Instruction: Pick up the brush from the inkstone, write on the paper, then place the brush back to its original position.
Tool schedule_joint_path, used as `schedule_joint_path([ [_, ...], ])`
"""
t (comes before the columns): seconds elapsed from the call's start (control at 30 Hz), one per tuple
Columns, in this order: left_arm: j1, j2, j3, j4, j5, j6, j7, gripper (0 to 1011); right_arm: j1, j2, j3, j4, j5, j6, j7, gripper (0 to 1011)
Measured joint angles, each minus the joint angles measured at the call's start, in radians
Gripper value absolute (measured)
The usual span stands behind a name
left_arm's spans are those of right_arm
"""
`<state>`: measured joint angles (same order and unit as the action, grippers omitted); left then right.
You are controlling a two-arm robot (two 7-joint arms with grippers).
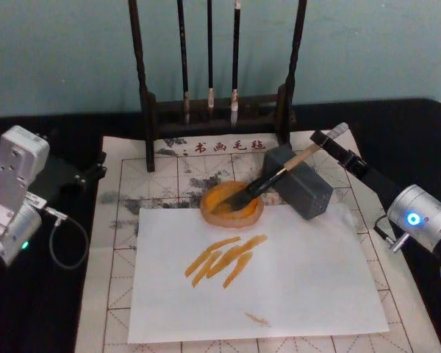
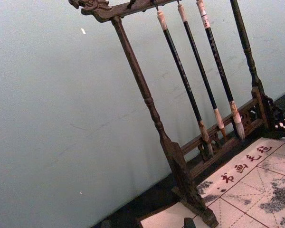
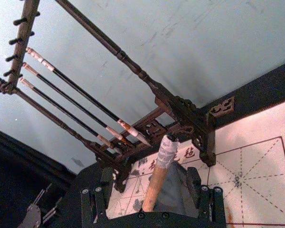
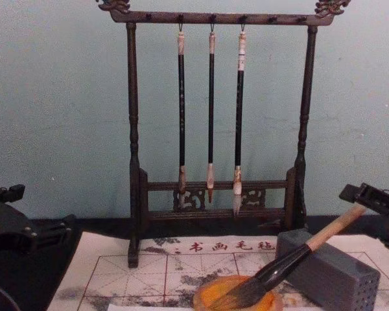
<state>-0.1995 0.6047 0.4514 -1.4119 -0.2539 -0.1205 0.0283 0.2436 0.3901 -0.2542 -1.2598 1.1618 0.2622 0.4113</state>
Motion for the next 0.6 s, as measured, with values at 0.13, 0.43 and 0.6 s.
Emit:
schedule_joint_path([
  [0.13, 0.0, 0.0, 0.0, 0.0, 0.0, 0.0, 0.0, 1001, 0.0, -0.009, -0.005, 0.009, 0.009, -0.018, -0.008, 1003],
  [0.43, 0.0, 0.0, 0.0, 0.0, 0.0, 0.0, 0.0, 1001, 0.0, -0.016, -0.018, 0.027, 0.032, -0.041, -0.019, 1003],
  [0.6, 0.0, 0.0, 0.0, 0.0, 0.0, 0.0, 0.0, 1001, 0.004, -0.014, -0.026, 0.033, 0.044, -0.046, -0.02, 1003],
])
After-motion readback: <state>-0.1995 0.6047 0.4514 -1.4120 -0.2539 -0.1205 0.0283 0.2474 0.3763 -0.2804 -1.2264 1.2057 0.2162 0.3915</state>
